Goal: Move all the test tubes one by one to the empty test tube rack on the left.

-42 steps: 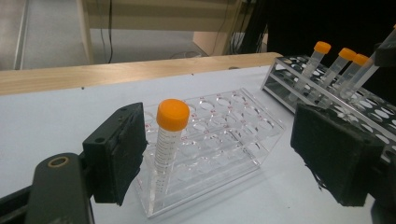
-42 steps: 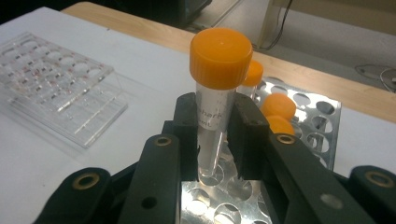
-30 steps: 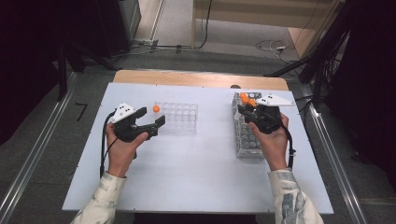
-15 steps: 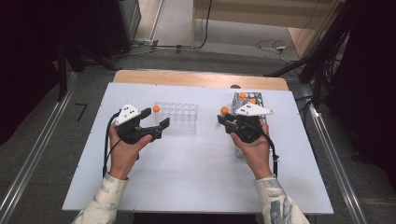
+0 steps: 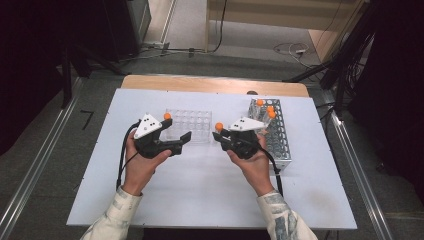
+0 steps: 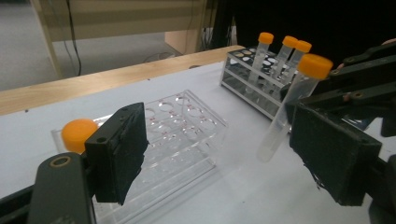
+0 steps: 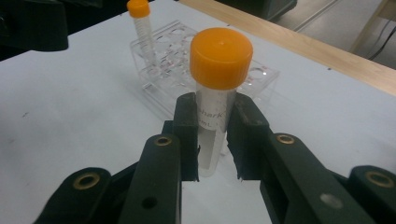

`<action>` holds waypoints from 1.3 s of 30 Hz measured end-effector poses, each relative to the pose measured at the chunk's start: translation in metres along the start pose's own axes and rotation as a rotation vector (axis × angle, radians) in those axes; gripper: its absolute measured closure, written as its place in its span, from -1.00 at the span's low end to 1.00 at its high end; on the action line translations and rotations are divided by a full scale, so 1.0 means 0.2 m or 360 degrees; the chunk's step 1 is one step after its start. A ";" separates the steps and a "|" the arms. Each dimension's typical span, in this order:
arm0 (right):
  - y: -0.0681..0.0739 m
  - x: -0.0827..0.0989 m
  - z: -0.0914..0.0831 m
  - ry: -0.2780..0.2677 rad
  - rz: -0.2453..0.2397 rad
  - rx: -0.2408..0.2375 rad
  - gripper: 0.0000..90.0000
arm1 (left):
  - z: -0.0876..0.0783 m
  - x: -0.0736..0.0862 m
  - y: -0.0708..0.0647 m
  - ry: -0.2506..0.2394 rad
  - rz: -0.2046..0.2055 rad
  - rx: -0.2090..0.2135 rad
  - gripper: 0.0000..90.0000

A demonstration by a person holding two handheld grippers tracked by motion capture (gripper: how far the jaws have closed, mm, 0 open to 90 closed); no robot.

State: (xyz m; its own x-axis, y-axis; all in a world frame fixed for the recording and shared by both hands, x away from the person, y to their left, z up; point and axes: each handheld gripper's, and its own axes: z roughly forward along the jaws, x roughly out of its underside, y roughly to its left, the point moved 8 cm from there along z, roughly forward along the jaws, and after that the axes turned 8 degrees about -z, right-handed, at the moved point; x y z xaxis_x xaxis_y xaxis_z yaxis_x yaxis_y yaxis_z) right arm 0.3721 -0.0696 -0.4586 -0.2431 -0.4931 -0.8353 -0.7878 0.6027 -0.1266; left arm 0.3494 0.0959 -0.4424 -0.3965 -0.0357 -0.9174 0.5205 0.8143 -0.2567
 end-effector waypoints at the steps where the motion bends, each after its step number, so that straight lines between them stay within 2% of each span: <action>1: 0.01 0.00 0.01 0.0002 -0.0005 -0.0009 0.60 | 0.00 0.00 -0.01 0.0000 0.0007 0.0016 -0.54; 5: 0.07 -0.01 0.05 0.0015 -0.0033 -0.0035 0.60 | 0.01 0.01 -0.03 0.0008 0.0028 0.0040 -0.52; 15: 0.19 -0.02 0.15 0.0063 -0.0097 -0.0106 0.60 | 0.04 0.03 -0.08 0.0028 0.0014 0.0113 -0.45; 27: 0.27 -0.04 0.19 0.0072 -0.0121 -0.0159 0.60 | 0.07 0.06 -0.09 0.0051 0.0050 0.0112 -0.33; 34: 0.28 -0.04 0.19 0.0062 -0.0124 -0.0169 0.60 | 0.08 0.07 -0.09 0.0034 0.0078 0.0105 -0.01; 39: 0.28 -0.04 0.20 0.0074 -0.0122 -0.0169 0.60 | 0.08 0.08 -0.10 0.0045 0.0083 0.0133 0.24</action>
State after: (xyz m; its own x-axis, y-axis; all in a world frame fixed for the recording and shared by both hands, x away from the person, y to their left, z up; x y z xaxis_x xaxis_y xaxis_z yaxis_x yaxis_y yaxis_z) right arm 0.3527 -0.0072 -0.4807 -0.2039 -0.5654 -0.7992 -0.8600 0.4935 -0.1298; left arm 0.3446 0.0701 -0.4563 -0.3876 0.0227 -0.9215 0.6018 0.7635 -0.2343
